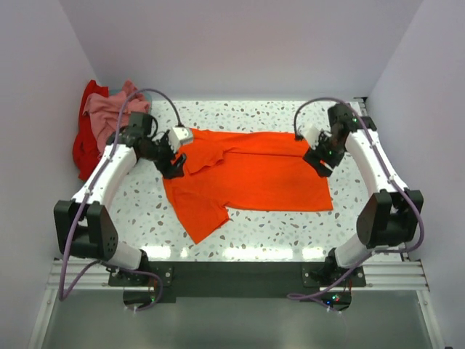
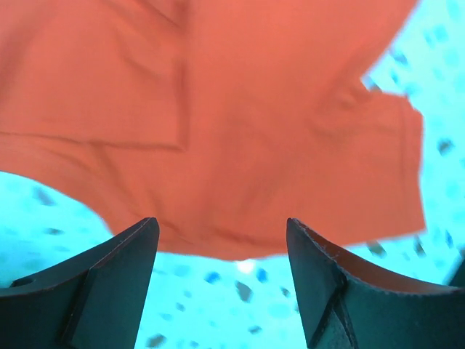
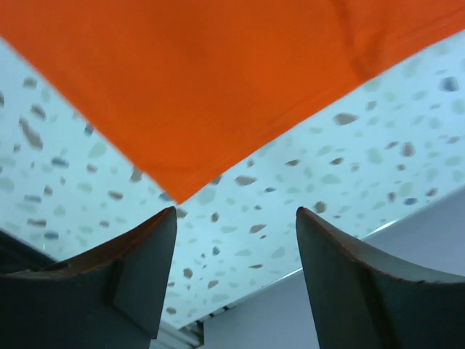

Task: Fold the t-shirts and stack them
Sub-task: Fold the tshirt

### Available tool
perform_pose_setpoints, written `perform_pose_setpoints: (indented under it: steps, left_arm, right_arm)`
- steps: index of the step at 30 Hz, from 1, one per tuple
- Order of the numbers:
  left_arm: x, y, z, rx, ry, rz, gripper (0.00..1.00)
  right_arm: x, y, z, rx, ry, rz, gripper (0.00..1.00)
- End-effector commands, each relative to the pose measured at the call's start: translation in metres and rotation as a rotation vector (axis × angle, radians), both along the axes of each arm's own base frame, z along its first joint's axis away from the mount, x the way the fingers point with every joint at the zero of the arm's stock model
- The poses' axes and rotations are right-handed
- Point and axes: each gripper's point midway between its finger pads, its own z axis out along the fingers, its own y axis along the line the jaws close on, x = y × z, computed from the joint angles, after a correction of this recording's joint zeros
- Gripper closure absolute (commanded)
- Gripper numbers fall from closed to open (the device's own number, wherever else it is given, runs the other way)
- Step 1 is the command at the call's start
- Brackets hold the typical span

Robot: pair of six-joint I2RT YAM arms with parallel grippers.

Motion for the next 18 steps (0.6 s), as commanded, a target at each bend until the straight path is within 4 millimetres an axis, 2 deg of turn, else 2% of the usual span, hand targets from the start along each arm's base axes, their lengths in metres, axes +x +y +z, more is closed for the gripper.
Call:
perform_pose_setpoints:
  steps: [1,3,7,12,18]
  left_arm:
    - [-0.063,0.001,-0.037,0.059,0.104,-0.149,0.25]
    - [-0.082,0.004,-0.050,0.087,0.130,-0.165,0.25]
    - [-0.100,0.003,-0.057,0.101,0.130,-0.185,0.25]
    - [-0.108,0.000,-0.075,0.124,0.161,-0.197,0.27]
    - [-0.107,-0.006,-0.083,0.137,0.167,-0.203,0.27]
  right_arm:
    - [-0.059,-0.007,-0.049,-0.025,0.188,0.101,0.35]
    - [-0.082,-0.018,-0.065,-0.072,0.199,0.123,0.44]
    - [-0.103,-0.028,-0.087,-0.122,0.203,0.155,0.48]
    - [-0.101,-0.029,-0.107,-0.128,0.215,0.165,0.51]
    - [-0.094,-0.027,-0.121,-0.124,0.226,0.163,0.53]
